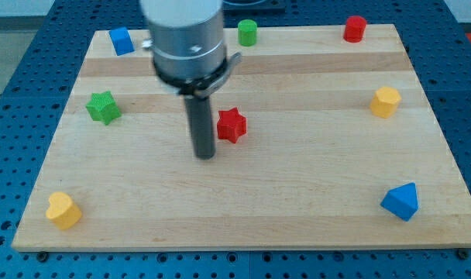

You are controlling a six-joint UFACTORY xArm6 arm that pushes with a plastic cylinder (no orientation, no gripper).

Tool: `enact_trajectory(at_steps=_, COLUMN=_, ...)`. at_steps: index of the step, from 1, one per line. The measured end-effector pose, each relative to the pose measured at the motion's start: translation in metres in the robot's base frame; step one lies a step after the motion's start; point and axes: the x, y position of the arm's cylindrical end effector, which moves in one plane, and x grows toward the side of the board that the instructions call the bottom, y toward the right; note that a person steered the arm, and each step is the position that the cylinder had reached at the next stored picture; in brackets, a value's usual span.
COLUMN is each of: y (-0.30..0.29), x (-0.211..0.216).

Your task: Move green star slightly to the right

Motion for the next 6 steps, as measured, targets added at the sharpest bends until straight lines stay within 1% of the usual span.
enact_trajectory(at_steps=1, y=-0.058, x=0.01)
enact_trajectory(at_steps=2, y=-0.119, x=-0.005)
enact_trajectory(at_steps=4, y=-0.12, x=-0.005)
enact_trajectory(at_steps=5, y=-0.137, x=-0.007)
enact_trajectory(at_steps=6, y=-0.185, x=-0.027)
